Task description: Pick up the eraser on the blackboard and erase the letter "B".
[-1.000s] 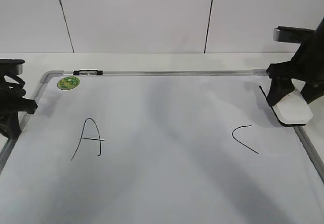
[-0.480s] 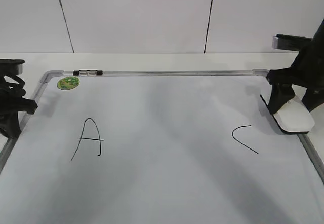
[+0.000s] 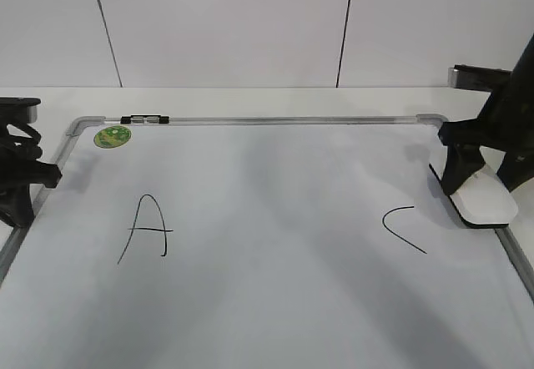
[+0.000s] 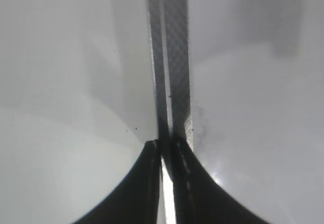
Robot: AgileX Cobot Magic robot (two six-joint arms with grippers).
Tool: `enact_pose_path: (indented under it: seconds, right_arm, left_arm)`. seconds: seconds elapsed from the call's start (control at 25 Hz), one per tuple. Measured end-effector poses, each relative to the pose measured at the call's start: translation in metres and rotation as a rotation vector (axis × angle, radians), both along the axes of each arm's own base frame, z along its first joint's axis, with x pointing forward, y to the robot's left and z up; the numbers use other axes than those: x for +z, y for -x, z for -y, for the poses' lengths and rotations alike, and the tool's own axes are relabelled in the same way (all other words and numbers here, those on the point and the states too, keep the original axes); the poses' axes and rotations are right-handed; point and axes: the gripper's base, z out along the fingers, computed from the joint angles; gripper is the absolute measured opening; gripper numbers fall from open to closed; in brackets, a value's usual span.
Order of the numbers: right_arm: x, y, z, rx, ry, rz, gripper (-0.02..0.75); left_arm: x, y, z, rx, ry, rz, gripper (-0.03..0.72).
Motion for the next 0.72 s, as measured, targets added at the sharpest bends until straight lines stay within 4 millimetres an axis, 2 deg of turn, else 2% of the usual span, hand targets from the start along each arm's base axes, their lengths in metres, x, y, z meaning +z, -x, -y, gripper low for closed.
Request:
enact_pose_path:
  seconds: [0.48, 0.72]
  right_arm:
    - [-0.0002, 0.0001, 0.0, -0.006, 0.0, -0.002, 0.523]
    - [-0.0002, 0.0001, 0.0, -0.009, 0.0, -0.002, 0.619]
  left_arm:
    - [0.0, 0.0002, 0.0, 0.0, 0.0, -0.002, 0.034]
    - [0.0, 0.0002, 0.0, 0.0, 0.0, -0.002, 0.034]
